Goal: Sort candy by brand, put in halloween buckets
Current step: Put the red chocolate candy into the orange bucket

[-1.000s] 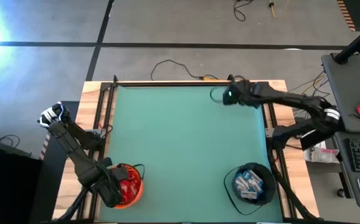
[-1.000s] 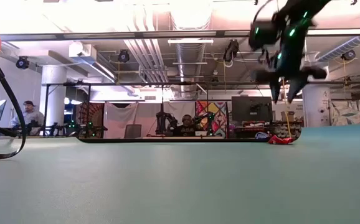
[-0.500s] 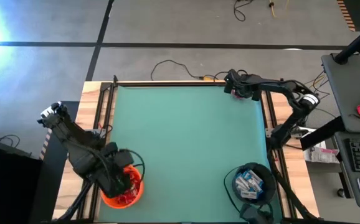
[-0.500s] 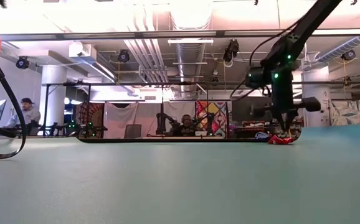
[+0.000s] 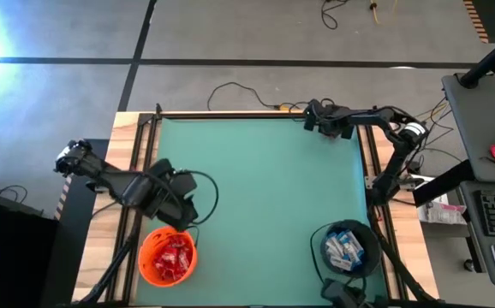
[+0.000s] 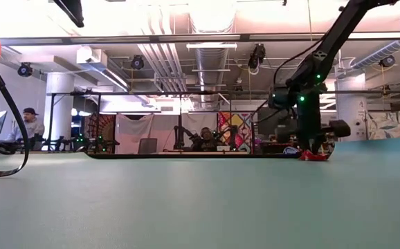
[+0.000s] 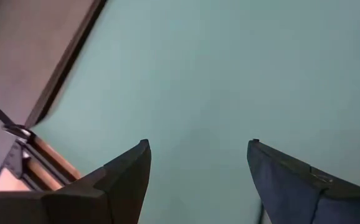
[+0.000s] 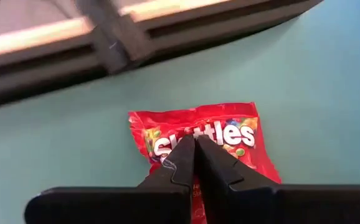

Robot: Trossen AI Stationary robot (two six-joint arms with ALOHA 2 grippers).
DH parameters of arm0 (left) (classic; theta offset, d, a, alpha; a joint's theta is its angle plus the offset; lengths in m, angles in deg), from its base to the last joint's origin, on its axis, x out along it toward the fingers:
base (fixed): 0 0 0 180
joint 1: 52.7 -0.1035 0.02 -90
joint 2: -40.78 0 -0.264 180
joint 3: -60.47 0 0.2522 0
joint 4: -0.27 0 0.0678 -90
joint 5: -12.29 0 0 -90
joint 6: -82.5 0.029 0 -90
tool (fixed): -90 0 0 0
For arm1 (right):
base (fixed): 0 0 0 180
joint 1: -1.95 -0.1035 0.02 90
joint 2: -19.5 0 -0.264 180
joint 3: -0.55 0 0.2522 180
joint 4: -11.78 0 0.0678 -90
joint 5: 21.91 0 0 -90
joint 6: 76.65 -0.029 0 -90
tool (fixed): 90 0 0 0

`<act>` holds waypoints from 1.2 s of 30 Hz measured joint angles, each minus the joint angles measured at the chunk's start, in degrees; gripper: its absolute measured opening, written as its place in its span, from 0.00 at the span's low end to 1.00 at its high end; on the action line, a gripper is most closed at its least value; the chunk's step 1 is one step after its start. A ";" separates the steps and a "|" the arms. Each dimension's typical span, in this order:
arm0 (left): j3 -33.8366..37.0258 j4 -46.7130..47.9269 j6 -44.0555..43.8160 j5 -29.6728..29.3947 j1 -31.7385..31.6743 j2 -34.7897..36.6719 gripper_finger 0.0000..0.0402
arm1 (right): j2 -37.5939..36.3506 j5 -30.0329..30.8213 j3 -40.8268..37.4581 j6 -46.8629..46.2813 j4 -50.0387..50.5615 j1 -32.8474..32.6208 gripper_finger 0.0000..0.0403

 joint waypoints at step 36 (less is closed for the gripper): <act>27.99 -53.63 17.83 3.38 -9.97 8.34 0.62 | -7.50 -19.30 9.03 13.68 -33.29 -48.01 0.09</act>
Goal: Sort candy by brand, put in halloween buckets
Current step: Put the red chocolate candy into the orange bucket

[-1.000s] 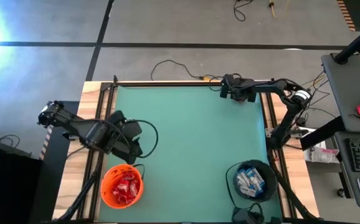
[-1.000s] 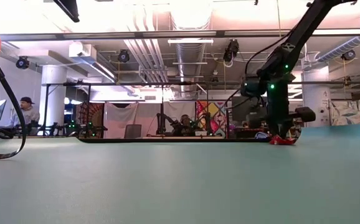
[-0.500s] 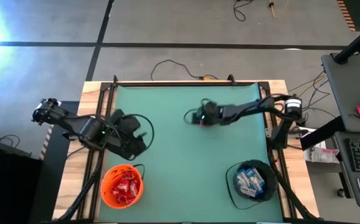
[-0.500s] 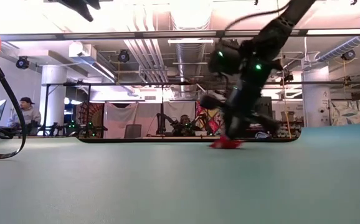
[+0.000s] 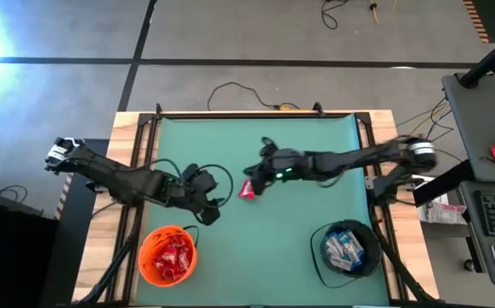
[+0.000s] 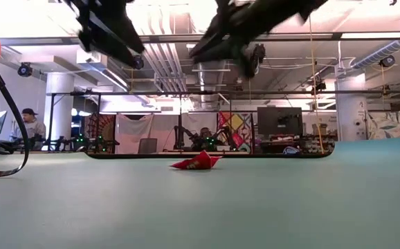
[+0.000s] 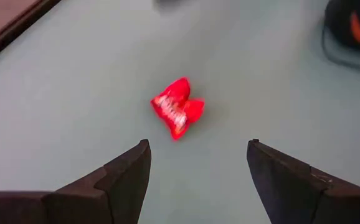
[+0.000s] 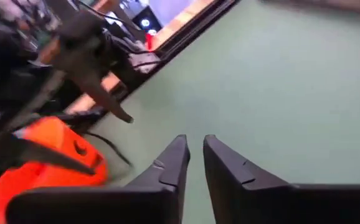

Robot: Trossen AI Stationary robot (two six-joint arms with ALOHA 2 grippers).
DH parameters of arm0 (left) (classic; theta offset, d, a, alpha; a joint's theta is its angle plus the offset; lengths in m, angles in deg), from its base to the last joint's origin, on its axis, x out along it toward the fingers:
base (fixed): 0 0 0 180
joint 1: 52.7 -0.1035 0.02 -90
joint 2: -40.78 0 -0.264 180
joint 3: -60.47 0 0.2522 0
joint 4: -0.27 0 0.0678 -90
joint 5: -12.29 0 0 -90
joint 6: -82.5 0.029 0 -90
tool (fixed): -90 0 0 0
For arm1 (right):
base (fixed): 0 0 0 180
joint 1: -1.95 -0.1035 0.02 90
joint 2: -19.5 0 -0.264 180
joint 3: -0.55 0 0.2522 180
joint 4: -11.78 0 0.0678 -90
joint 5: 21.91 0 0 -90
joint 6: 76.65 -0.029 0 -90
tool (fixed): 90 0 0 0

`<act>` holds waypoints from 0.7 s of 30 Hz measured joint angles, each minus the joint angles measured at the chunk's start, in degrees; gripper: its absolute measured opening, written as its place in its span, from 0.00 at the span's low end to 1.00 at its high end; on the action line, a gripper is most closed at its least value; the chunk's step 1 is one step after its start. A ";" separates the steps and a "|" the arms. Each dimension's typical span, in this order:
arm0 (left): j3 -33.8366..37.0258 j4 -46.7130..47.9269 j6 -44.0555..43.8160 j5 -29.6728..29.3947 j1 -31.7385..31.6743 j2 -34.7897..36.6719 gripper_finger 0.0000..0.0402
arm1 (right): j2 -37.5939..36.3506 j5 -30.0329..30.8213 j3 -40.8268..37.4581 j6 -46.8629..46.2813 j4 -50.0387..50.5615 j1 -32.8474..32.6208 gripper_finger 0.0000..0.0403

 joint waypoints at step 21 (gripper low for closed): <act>9.26 -37.71 -6.96 -6.47 -5.21 -18.40 0.83 | -31.97 29.07 1.52 9.27 38.44 -10.11 0.69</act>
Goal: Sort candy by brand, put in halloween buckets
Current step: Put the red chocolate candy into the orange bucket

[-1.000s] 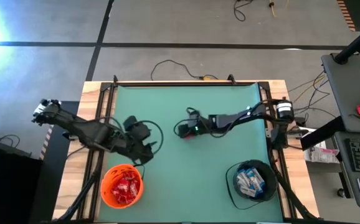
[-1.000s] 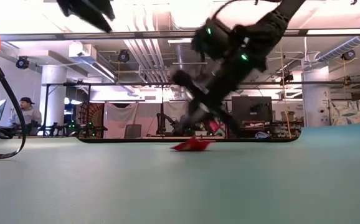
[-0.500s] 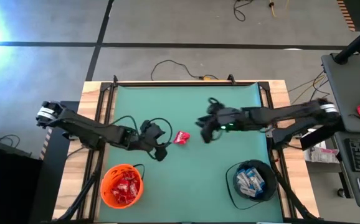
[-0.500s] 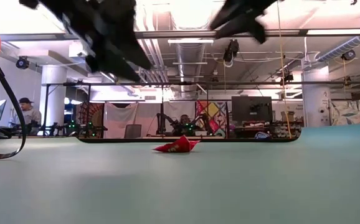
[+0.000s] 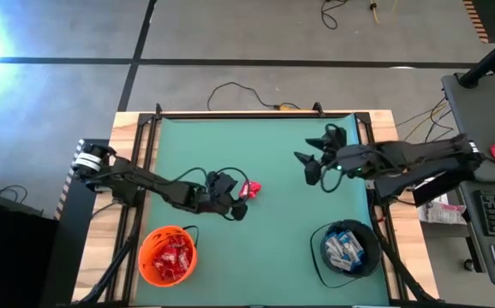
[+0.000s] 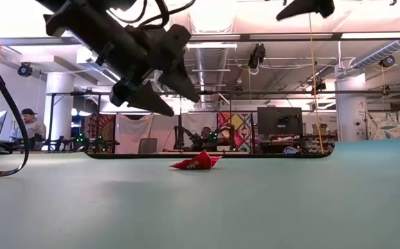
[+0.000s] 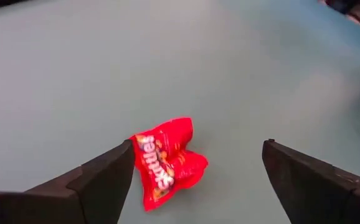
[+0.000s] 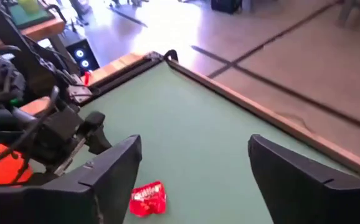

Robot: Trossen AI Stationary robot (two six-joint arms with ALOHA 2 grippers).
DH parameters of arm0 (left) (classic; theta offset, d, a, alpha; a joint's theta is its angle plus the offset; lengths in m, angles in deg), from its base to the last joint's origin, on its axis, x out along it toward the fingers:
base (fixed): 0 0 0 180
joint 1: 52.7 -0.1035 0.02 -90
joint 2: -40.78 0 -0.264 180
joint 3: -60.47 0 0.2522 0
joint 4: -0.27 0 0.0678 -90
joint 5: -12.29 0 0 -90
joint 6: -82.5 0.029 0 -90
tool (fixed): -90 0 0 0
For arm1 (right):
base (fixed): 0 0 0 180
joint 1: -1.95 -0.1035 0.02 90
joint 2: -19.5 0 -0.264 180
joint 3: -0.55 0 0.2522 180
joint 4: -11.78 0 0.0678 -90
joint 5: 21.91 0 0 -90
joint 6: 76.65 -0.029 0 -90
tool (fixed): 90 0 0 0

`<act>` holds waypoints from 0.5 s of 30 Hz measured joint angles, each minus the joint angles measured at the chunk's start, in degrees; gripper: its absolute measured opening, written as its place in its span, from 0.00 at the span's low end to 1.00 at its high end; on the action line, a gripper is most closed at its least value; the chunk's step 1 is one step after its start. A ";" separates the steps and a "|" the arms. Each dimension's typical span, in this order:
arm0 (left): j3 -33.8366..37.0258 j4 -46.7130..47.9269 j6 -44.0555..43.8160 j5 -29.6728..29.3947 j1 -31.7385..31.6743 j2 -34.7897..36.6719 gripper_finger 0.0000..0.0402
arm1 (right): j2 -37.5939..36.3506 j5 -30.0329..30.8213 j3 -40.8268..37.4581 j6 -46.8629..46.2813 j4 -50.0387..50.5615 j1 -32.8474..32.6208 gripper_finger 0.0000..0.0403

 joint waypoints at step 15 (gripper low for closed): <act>-0.20 1.01 -8.05 -1.32 -0.40 -3.98 0.85 | -4.03 -0.26 2.28 -0.80 10.82 0.00 0.83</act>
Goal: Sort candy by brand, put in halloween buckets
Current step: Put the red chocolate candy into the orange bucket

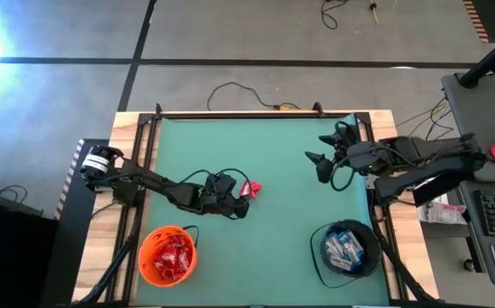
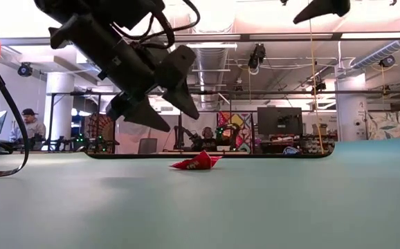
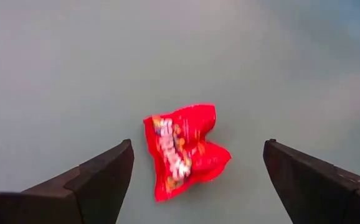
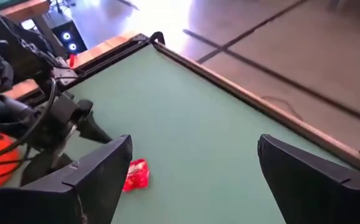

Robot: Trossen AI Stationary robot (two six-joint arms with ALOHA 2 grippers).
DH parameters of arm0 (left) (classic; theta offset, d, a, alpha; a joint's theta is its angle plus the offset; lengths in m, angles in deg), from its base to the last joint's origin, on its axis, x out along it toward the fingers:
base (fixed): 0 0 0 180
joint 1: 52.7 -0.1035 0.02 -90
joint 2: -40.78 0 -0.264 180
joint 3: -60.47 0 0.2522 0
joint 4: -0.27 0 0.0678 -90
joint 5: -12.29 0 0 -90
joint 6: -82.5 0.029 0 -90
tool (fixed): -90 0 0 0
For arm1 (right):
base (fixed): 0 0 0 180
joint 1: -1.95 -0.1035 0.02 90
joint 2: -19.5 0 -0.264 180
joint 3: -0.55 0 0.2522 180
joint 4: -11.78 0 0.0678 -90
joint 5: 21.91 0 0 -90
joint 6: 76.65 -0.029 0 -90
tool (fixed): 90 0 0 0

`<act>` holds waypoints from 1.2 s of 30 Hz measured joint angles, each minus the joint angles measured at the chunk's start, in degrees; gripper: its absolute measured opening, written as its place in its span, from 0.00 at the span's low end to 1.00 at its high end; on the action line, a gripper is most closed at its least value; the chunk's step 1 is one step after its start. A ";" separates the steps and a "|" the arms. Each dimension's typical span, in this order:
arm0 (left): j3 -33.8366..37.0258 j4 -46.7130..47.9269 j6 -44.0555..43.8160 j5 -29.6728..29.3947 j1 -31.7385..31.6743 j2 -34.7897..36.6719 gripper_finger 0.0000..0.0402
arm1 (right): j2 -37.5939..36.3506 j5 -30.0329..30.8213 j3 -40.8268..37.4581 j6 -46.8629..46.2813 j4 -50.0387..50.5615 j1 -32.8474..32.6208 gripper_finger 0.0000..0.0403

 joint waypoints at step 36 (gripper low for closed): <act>-1.41 -18.32 22.39 11.22 -8.13 -17.67 0.85 | 8.35 -11.82 -2.75 -17.38 7.04 -14.49 0.84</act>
